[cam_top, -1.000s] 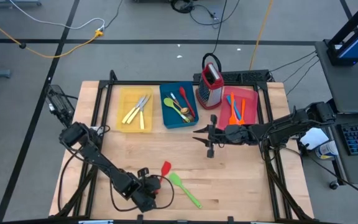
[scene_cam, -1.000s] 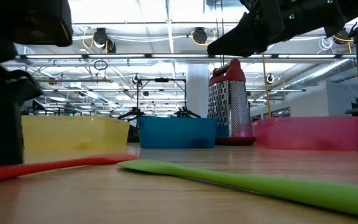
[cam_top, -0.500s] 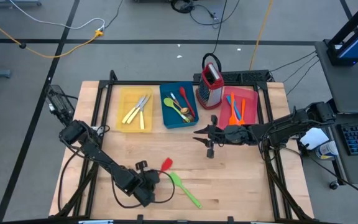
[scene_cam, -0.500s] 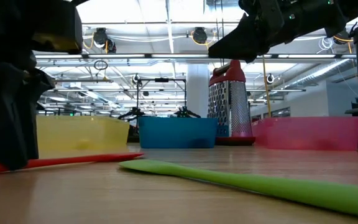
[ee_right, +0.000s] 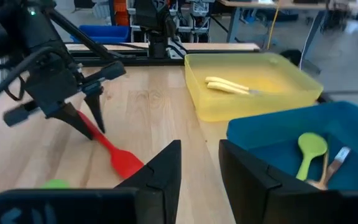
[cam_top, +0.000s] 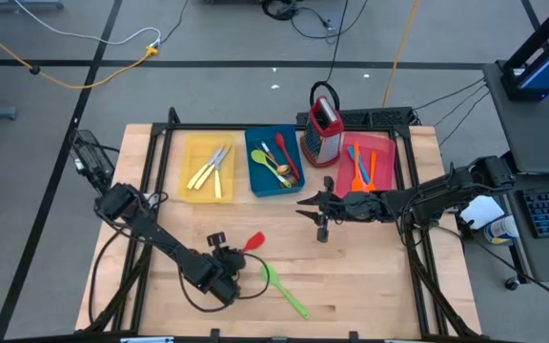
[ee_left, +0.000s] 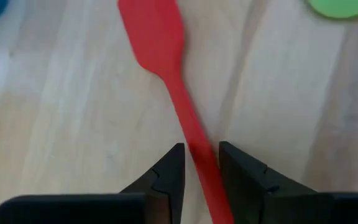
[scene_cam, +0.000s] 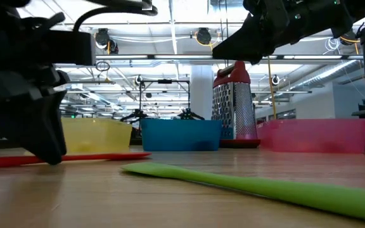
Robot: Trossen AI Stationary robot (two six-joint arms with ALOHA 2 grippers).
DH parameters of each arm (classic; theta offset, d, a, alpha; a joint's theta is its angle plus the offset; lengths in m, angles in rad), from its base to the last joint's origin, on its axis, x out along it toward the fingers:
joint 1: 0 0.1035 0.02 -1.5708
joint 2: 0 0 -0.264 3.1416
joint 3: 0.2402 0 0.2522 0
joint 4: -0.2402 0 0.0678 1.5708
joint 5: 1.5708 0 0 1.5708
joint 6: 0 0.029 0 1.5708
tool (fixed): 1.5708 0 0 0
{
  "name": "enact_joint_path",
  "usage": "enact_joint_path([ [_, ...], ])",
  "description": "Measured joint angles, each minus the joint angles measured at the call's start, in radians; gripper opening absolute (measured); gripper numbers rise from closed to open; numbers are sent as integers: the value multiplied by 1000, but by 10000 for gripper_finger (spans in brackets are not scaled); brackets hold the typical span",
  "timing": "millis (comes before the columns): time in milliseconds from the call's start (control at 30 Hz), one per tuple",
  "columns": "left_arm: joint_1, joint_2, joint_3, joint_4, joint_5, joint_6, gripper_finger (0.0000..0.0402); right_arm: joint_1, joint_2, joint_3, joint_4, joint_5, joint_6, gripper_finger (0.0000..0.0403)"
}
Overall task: Pick & Place Kitchen Items
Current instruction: Put the red spatula into the pink bin
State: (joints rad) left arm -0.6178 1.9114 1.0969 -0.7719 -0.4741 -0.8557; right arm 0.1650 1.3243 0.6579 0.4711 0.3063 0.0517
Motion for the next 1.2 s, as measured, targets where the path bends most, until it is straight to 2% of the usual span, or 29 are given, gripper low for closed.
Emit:
enact_joint_path([
  [100, 18, 0, 0, 1, -6, 39, 101, 0, 27, 0, -2, -1, 47, 100],
  [200, 41, 0, 0, 5, 8, 67, 101, 0, 78, -1, 21, -30, 23, 100],
  [300, 65, -1, 1, 8, 28, 102, 101, 0, 162, -1, 114, -116, -23, 100],
  [433, 93, -1, 2, 14, 54, 149, 101, 1, 273, 0, 322, -229, -83, 101],
  [533, 112, -2, 0, 15, 105, 208, 101, 1, 334, 1, 391, -260, -99, 110],
  [767, 133, -8, -34, 40, 146, 245, 100, 0, 459, 58, 393, -260, -118, 174],
  [867, 133, -8, -37, 54, 147, 267, 82, 0, 526, 109, 396, -260, -128, 195],
  [1067, 132, -9, -39, 79, 144, 306, 12, -4, 657, 217, 383, -265, -150, 205],
  [1200, 129, -9, -39, 91, 132, 304, 21, -8, 733, 302, 324, -332, -206, 204],
])
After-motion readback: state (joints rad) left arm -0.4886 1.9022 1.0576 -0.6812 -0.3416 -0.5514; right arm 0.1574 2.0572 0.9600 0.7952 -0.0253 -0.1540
